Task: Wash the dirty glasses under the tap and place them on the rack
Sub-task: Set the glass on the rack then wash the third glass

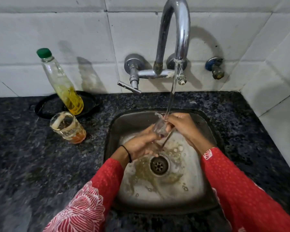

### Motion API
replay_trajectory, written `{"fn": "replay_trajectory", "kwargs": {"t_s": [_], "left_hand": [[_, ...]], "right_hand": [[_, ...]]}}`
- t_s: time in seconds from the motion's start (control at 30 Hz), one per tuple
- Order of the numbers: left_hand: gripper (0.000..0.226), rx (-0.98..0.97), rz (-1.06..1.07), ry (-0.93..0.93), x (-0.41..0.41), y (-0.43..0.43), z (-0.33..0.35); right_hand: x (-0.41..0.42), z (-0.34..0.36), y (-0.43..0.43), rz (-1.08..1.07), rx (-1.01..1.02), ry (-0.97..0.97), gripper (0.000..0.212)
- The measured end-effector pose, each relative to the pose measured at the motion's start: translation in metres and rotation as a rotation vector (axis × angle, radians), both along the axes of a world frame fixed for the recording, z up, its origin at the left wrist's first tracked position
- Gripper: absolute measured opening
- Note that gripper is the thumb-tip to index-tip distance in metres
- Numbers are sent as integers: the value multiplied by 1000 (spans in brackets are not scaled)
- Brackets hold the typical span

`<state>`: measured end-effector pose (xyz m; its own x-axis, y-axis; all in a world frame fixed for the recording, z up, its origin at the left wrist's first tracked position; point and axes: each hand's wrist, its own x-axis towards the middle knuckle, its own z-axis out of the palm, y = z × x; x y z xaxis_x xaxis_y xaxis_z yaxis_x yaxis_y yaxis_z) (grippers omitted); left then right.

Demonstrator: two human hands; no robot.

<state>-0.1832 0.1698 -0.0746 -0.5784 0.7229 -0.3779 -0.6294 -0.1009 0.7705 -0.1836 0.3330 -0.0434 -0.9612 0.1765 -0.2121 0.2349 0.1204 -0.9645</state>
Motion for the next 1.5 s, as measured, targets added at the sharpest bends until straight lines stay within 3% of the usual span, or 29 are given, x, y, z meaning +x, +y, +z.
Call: {"fn": "replay_trajectory", "kwargs": {"t_s": [0.07, 0.13, 0.2, 0.27, 0.33, 0.47, 0.53, 0.6, 0.7, 0.73, 0.8, 0.87, 0.93, 1.0, 1.07, 1.1, 1.17, 1.2, 1.27, 1.33, 1.37, 1.43, 1.5], "left_hand": [[81, -238, 62, 344, -1, 5, 5], [86, -327, 111, 509, -1, 11, 6], [79, -217, 85, 391, 1, 11, 13], [61, -24, 1, 82, 3, 8, 22], [51, -11, -54, -40, 4, 7, 27], [82, -506, 7, 416, 6, 22, 30], [92, -544, 58, 505, 9, 26, 25], [68, -396, 49, 416, 9, 22, 24], [39, -23, -4, -99, 8, 12, 35], [35, -4, -8, -143, 8, 12, 39], [32, -165, 63, 26, 10, 18, 35], [54, -403, 187, 329, 13, 28, 27], [66, -480, 274, 495, 16, 36, 16], [43, -356, 292, 405, 18, 34, 19], [26, -102, 177, 51, 15, 26, 29], [30, 28, 115, -120, 13, 21, 28], [33, 51, 75, -191, 10, 20, 26], [33, -55, 116, -100, 11, 23, 24], [54, -354, 240, 294, 11, 32, 15], [62, -435, 293, 483, 12, 37, 8], [51, -371, 298, 420, 13, 36, 12], [21, -75, 217, 63, 16, 31, 29], [25, 167, 120, -207, 15, 25, 37]], "right_hand": [[-2, 3, -1, -11, 28, -15, 24], [-3, 7, -2, -43, 7, -28, 25], [-1, 11, -2, -79, -98, -3, 27], [1, 11, -1, -82, -210, 14, 28], [2, 11, -2, -60, -226, 12, 27], [0, 9, -8, 2, 78, -4, 29], [1, 9, -9, -8, 112, 2, 33], [3, 6, -8, -35, 47, 12, 31], [5, 4, -6, -92, -149, 23, 24], [5, 4, -6, -102, -152, 25, 24], [2, 6, -10, -78, -26, 17, 28], [-1, 6, -15, -55, 105, 29, 34], [-4, 4, -18, -87, 142, 58, 39], [-4, 3, -17, -116, 89, 69, 40], [-2, 1, -14, -125, -73, 38, 34], [-2, 0, -12, -132, -167, 16, 31], [-2, 1, -10, -118, -208, -5, 27], [-3, 3, -12, -86, -155, -6, 30], [-4, 8, -16, -24, 48, -9, 28], [-6, 10, -17, -25, 165, -14, 32], [-7, 9, -15, -36, 132, -12, 31], [-7, 9, -11, -76, -70, -14, 26], [-7, 12, -9, -103, -228, -37, 33]]}}
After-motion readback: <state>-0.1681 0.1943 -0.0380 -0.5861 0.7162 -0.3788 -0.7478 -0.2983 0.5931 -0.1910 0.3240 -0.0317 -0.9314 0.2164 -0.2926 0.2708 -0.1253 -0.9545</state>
